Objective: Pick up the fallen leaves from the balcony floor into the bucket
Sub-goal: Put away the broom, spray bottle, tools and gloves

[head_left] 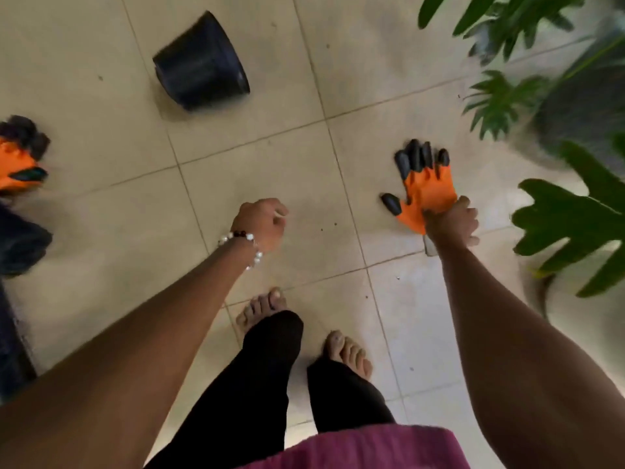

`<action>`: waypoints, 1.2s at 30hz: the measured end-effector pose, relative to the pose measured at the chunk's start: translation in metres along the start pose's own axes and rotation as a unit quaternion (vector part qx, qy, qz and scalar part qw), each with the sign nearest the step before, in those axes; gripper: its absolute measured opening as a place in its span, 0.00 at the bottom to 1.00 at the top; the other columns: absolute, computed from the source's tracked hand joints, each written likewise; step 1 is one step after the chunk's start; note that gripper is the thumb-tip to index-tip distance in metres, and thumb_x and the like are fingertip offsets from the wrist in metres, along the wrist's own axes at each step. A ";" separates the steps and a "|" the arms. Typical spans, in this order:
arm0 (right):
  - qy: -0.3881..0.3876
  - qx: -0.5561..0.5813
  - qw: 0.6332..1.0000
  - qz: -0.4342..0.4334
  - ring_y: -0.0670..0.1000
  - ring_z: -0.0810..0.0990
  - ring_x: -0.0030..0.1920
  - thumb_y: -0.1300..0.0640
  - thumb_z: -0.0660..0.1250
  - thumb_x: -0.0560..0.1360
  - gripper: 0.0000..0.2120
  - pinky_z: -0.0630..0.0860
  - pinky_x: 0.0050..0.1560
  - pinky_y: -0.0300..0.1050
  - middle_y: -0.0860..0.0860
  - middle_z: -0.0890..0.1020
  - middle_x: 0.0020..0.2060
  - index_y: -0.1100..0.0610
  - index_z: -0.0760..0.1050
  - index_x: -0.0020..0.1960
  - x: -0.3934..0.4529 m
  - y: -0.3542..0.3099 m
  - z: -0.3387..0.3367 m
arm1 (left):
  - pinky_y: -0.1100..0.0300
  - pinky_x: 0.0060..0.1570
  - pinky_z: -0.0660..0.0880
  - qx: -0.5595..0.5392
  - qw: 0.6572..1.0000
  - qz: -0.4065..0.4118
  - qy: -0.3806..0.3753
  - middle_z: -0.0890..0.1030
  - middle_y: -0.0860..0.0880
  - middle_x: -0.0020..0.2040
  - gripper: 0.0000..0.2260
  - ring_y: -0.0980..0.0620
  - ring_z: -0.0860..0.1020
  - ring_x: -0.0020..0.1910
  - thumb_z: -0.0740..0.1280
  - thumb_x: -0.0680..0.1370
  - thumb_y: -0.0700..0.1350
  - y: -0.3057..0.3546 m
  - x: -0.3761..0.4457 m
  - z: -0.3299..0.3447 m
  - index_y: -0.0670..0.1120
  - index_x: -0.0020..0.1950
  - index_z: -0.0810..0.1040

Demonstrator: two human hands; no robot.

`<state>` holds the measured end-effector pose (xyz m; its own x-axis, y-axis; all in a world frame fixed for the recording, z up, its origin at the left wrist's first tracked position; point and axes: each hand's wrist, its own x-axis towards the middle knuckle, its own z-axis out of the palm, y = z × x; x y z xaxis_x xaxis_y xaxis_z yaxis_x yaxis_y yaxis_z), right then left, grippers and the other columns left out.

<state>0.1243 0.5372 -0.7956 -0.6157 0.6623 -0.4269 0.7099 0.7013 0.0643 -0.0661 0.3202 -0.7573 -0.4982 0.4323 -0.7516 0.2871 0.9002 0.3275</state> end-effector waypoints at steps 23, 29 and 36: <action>-0.209 0.648 0.732 0.035 0.48 0.77 0.35 0.66 0.68 0.73 0.06 0.74 0.37 0.45 0.47 0.81 0.32 0.57 0.77 0.39 -0.267 -0.191 -0.366 | 0.43 0.61 0.75 -0.626 0.740 -0.239 -0.056 0.82 0.43 0.58 0.37 0.42 0.81 0.56 0.78 0.63 0.64 0.018 -0.324 -0.200 0.42 0.62 0.77; -0.259 0.591 0.764 0.009 0.50 0.80 0.37 0.50 0.70 0.76 0.13 0.76 0.38 0.48 0.55 0.82 0.35 0.60 0.79 0.41 -0.256 -0.289 -0.387 | 0.47 0.66 0.69 -0.689 0.685 -0.234 0.010 0.75 0.44 0.62 0.14 0.44 0.74 0.64 0.68 0.79 0.46 -0.047 -0.351 -0.282 0.42 0.62 0.74; -0.252 0.497 0.830 0.041 0.50 0.81 0.36 0.46 0.66 0.77 0.16 0.78 0.42 0.47 0.54 0.84 0.36 0.59 0.79 0.44 -0.172 -0.421 -0.359 | 0.60 0.33 0.72 -0.588 0.723 -0.346 0.110 0.81 0.40 0.47 0.19 0.44 0.79 0.40 0.72 0.75 0.51 -0.197 -0.297 -0.347 0.36 0.55 0.79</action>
<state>-0.1915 0.2221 -0.4253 -0.5082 0.3280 -0.7963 0.8277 -0.0696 -0.5569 -0.2591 0.0325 -0.3999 -0.3452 -0.2624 -0.9011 -0.9225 0.2717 0.2742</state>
